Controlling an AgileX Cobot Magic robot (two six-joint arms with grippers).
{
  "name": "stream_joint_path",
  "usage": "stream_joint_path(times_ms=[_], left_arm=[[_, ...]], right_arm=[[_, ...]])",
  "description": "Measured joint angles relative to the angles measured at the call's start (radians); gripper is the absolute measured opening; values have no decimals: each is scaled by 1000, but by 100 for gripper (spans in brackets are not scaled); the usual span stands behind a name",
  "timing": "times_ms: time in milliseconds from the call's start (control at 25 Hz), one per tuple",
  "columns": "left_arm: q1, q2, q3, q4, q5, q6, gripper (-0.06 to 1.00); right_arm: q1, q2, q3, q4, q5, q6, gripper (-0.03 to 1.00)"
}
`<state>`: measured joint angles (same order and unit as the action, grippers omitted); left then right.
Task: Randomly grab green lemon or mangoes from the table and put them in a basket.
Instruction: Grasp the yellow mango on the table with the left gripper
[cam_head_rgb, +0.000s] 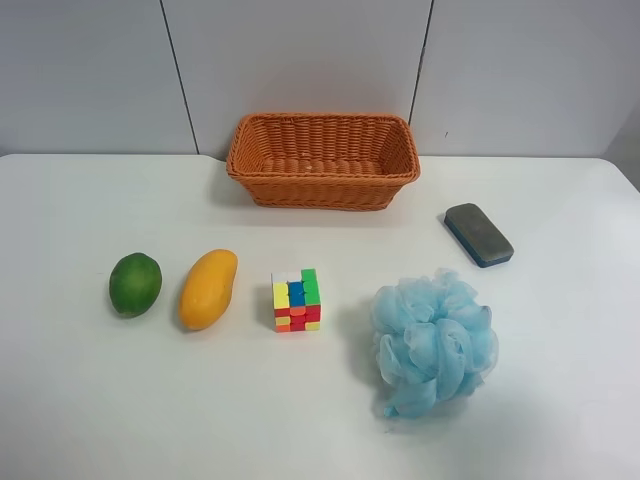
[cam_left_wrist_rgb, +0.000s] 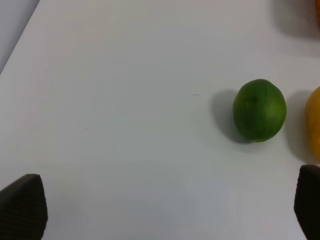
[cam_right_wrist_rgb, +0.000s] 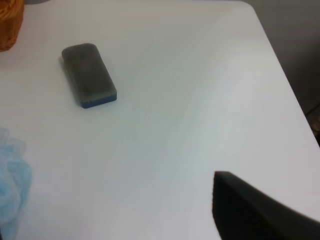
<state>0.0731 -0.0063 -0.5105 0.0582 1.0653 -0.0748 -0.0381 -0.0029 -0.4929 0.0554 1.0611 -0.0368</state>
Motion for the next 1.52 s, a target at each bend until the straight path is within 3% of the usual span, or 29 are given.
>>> stream_joint_path(times_ms=[1040, 1240, 1360, 1520], left_arm=[[0, 63, -5, 2, -8, 0, 99], [0, 275, -95, -97, -163, 28, 99], [0, 452, -151, -188, -216, 115, 99], [0, 694, -204, -378, -245, 285, 99]], right_arm=[[0, 0, 0, 0, 0, 0, 81], [0, 0, 0, 0, 0, 0, 81], [0, 0, 0, 0, 0, 0, 81], [0, 0, 0, 0, 0, 0, 81]])
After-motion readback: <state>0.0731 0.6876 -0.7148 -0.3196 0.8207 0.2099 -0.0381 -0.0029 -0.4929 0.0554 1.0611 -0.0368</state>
